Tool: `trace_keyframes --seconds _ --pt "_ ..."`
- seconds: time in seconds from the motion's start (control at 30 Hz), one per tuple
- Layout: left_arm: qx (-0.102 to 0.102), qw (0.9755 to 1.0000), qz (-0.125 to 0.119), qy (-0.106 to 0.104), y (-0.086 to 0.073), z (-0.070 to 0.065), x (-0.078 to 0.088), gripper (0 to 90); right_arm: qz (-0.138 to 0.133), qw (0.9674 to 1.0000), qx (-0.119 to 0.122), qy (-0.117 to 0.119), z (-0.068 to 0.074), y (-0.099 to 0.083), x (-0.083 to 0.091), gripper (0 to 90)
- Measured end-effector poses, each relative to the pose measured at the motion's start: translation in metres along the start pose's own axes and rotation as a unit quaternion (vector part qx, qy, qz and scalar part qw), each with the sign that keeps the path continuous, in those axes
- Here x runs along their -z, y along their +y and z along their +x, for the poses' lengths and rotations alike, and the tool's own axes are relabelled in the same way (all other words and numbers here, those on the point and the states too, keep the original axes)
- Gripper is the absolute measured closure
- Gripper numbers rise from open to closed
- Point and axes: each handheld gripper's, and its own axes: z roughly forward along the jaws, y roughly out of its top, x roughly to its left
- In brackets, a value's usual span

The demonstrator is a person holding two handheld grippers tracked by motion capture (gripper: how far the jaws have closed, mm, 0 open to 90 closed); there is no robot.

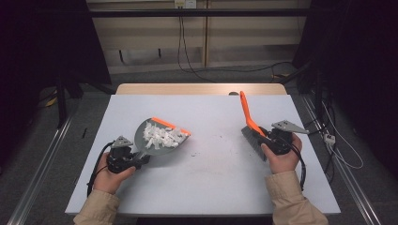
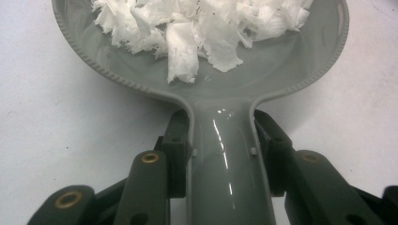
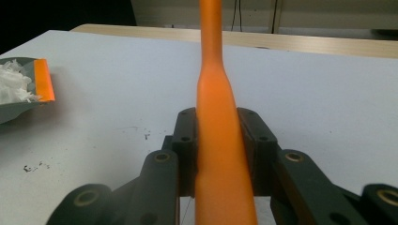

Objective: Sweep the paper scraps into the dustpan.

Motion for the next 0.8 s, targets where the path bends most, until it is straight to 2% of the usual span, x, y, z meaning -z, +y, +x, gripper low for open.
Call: trace_keyframes --seconds 0.13,0.23,0.3,0.43,0.63,0.8 --pt "0.007 1.0000 0.000 0.005 0.000 0.002 -0.001 63.0 0.002 1.0000 0.001 -0.005 -0.003 -0.001 0.000 71.6" --pt "0.012 0.9998 0.003 0.014 0.000 0.005 -0.002 63.0 0.003 1.0000 -0.001 -0.007 -0.005 -0.002 -0.002 71.6" --pt "0.014 0.9995 0.003 0.027 0.000 0.005 -0.002 63.1 0.004 0.9999 -0.002 -0.009 -0.007 -0.002 -0.002 71.6" --pt "0.027 0.9990 0.004 0.036 0.000 0.008 -0.003 63.0 0.000 0.9999 -0.005 -0.013 -0.010 -0.002 0.000 71.6" --pt "0.031 0.9988 0.007 0.036 0.001 0.009 -0.005 63.0 -0.002 0.9999 -0.007 -0.013 -0.010 -0.001 0.000 71.6" --pt "0.040 0.9979 0.008 0.051 0.000 0.012 -0.005 63.0 -0.005 0.9998 -0.008 -0.016 -0.012 0.001 0.001 71.6"
